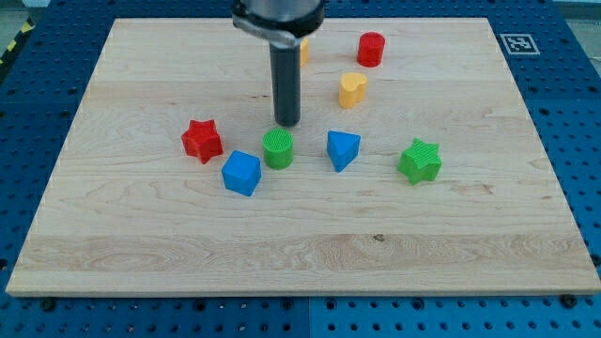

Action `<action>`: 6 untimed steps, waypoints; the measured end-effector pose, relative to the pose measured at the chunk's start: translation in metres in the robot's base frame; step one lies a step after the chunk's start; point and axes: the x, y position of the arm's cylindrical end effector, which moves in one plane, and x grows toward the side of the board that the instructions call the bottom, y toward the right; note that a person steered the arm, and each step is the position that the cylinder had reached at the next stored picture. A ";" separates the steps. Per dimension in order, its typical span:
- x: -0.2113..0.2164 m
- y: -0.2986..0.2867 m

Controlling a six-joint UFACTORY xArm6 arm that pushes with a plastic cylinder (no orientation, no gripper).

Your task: Slide the red star to the left of the green circle

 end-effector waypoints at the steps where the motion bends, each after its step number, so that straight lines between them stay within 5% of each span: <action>1: -0.014 -0.064; 3: -0.003 -0.181; 5: 0.078 -0.104; 6: 0.080 -0.102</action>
